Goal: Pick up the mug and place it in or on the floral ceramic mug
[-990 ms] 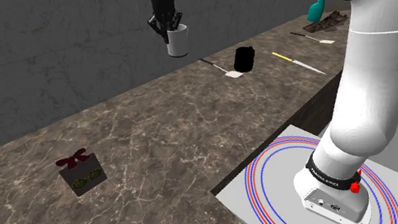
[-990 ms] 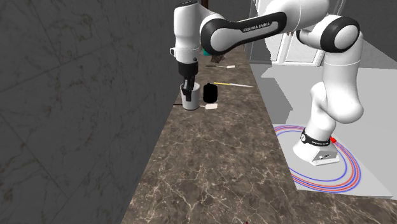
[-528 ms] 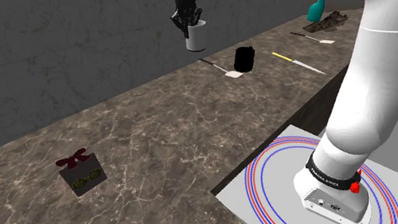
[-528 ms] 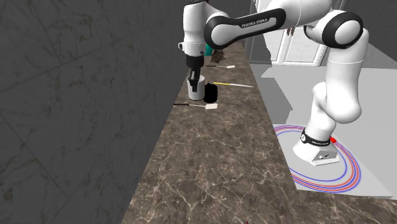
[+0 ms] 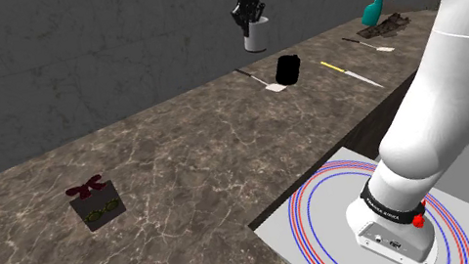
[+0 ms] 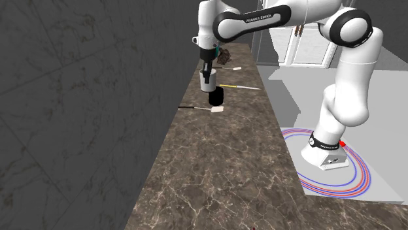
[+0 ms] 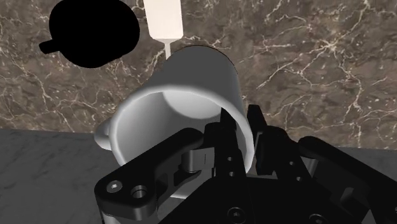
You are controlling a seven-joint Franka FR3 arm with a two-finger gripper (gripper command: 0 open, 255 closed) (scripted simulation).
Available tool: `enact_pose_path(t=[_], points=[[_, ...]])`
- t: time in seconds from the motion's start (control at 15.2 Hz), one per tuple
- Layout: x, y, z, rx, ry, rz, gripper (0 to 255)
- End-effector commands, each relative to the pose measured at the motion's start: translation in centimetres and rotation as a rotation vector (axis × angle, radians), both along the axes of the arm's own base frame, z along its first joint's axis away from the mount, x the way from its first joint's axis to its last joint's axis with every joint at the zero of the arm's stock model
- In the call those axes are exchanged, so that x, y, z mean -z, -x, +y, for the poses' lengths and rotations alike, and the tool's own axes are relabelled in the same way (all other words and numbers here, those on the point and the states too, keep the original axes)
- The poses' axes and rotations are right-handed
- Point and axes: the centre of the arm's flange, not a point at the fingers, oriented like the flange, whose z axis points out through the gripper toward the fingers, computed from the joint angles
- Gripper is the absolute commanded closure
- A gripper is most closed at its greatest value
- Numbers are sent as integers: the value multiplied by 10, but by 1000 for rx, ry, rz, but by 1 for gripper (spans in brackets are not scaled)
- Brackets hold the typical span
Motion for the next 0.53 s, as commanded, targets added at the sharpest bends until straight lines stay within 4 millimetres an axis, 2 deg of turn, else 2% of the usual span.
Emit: enact_pose_path(t=[0.0,0.46], points=[[-2,6,-27,-2,0,0,255],[-6,32,-116,-2,0,0,255]])
